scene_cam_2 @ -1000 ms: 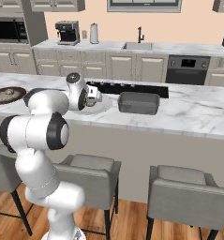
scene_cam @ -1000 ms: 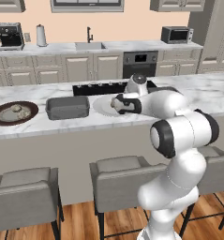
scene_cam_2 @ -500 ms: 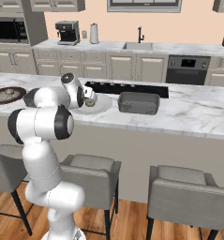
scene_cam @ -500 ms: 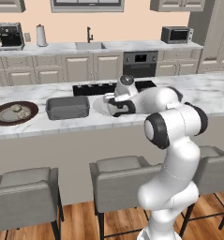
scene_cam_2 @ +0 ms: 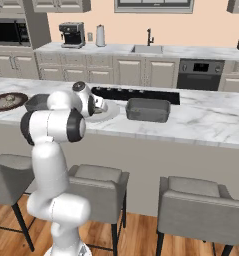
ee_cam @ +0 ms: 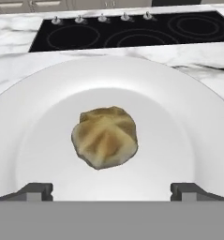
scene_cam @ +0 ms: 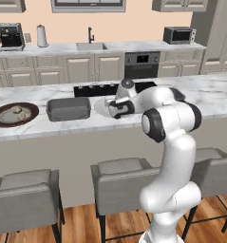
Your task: Place two dumplings into each of the tupperware containers and then place the containers in the fridge.
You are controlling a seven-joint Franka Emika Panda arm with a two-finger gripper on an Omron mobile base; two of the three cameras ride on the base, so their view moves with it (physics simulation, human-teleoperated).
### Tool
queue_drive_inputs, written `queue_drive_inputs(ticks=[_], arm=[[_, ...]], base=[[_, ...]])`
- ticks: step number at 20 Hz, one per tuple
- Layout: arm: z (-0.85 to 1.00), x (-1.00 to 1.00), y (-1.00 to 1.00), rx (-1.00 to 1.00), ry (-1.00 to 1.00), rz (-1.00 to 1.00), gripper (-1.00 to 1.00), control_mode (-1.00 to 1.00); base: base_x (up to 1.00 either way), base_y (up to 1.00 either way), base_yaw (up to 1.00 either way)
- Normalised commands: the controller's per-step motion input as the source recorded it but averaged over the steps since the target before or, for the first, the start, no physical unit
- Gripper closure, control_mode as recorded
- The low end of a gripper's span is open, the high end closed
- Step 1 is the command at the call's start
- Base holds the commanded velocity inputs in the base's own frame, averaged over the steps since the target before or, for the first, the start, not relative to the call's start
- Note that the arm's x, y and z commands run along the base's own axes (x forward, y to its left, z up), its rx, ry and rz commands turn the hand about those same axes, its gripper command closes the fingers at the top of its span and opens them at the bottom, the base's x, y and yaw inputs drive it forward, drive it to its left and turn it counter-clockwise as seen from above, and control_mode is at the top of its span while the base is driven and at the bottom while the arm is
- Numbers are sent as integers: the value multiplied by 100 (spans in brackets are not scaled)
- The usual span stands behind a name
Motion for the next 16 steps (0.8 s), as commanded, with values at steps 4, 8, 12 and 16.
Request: queue_drive_inputs(ticks=[4,8,12,16], arm=[[-17,41,0,0,0,0,-100,-100],[-2,45,1,0,0,0,-100,-100],[-3,29,4,0,1,0,-100,-100],[-19,1,0,0,3,0,100,-100]], base=[[0,0,0],[0,0,0],[0,0,0],[0,0,0]])
